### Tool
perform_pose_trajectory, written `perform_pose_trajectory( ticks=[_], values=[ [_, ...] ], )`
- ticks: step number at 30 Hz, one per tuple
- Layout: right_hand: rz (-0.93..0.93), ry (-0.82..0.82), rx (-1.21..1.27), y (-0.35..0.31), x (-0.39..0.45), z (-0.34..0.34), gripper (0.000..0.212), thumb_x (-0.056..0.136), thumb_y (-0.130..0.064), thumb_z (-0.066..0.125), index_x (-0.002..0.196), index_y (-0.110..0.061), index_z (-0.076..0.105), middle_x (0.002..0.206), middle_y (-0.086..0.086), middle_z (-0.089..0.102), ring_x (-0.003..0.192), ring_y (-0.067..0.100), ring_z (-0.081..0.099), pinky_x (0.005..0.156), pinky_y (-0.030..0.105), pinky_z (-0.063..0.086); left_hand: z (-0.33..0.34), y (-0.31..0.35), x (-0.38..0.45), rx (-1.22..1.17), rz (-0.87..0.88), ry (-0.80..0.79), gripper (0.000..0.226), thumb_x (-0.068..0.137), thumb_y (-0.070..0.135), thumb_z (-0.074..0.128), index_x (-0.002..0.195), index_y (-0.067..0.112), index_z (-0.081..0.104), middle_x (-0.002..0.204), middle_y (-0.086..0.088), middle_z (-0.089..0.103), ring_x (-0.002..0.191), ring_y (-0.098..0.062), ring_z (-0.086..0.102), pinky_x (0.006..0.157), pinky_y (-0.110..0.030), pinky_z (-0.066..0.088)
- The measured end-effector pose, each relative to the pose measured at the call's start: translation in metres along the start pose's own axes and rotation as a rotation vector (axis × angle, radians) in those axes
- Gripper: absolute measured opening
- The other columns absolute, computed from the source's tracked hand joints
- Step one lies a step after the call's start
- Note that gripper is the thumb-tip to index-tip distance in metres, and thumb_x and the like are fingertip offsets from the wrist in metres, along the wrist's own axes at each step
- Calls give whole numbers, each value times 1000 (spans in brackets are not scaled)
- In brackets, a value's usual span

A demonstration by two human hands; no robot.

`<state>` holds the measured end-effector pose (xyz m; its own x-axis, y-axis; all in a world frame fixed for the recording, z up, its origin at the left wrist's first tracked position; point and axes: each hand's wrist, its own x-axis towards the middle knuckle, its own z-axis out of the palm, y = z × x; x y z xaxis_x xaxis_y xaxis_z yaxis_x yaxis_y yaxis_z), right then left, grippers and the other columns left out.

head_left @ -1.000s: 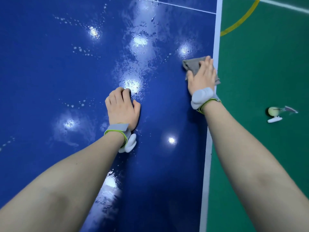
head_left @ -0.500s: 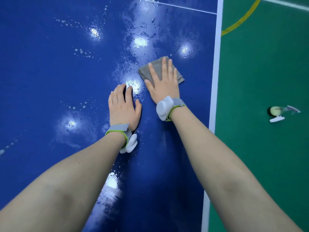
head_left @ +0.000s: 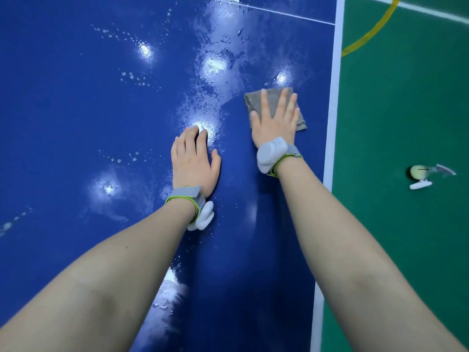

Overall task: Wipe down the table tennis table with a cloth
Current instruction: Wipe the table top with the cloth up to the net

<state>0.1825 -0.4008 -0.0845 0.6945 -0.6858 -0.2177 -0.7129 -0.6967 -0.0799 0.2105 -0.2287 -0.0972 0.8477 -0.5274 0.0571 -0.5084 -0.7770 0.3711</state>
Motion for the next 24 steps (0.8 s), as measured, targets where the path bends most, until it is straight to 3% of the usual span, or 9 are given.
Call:
perform_pose_trajectory(
  ticks=[5, 8, 10, 17, 20, 24],
  values=[
    [-257, -34, -9, -44, -35, 8, 56, 102, -44, 21, 152, -29, 1, 157, 18, -12, 144, 35, -13, 115, 44, -9, -13, -6, 0, -221, -24, -22, 48, 86, 12, 31, 129, 1, 50, 139, -12, 45, 133, -30, 35, 112, -35, 18],
    [-366, -63, -19, -42, -50, 10, 53, 103, -42, 21, 152, -31, 3, 158, 15, -12, 145, 33, -14, 115, 41, -10, -21, -15, -3, -249, 18, -86, 53, 82, 10, 30, 131, 2, 48, 142, -11, 42, 135, -27, 33, 111, -26, 15],
    [-346, -65, -11, -29, -51, 8, 53, 103, -41, 21, 152, -31, 4, 158, 13, -12, 145, 31, -13, 115, 41, -9, -27, -24, -12, -219, 68, -139, 53, 84, 12, 29, 133, 2, 46, 145, -10, 38, 136, -26, 31, 110, -22, 13],
    [-6, -30, 5, 22, -49, 6, 55, 103, -40, 21, 152, -26, 0, 158, 15, -12, 145, 32, -11, 117, 43, -6, -36, -44, -50, -169, 94, -184, 45, 93, 5, 36, 137, 4, 41, 148, -7, 33, 138, -23, 28, 112, -18, 4],
    [-6, -42, 25, 6, -60, 8, 57, 103, -41, 21, 152, -26, -3, 157, 16, -13, 145, 35, -13, 116, 45, -7, -37, -45, -60, -165, 77, -197, 44, 95, 3, 38, 139, 5, 38, 149, -6, 31, 140, -21, 24, 114, -20, 2],
    [-167, -44, -3, -31, -98, 18, 57, 102, -43, 20, 152, -26, -2, 157, 17, -13, 144, 36, -13, 115, 46, -8, -40, -47, -72, -139, 84, -203, 44, 96, 5, 38, 140, 5, 36, 151, -7, 27, 142, -21, 19, 115, -22, 1]
  ],
)
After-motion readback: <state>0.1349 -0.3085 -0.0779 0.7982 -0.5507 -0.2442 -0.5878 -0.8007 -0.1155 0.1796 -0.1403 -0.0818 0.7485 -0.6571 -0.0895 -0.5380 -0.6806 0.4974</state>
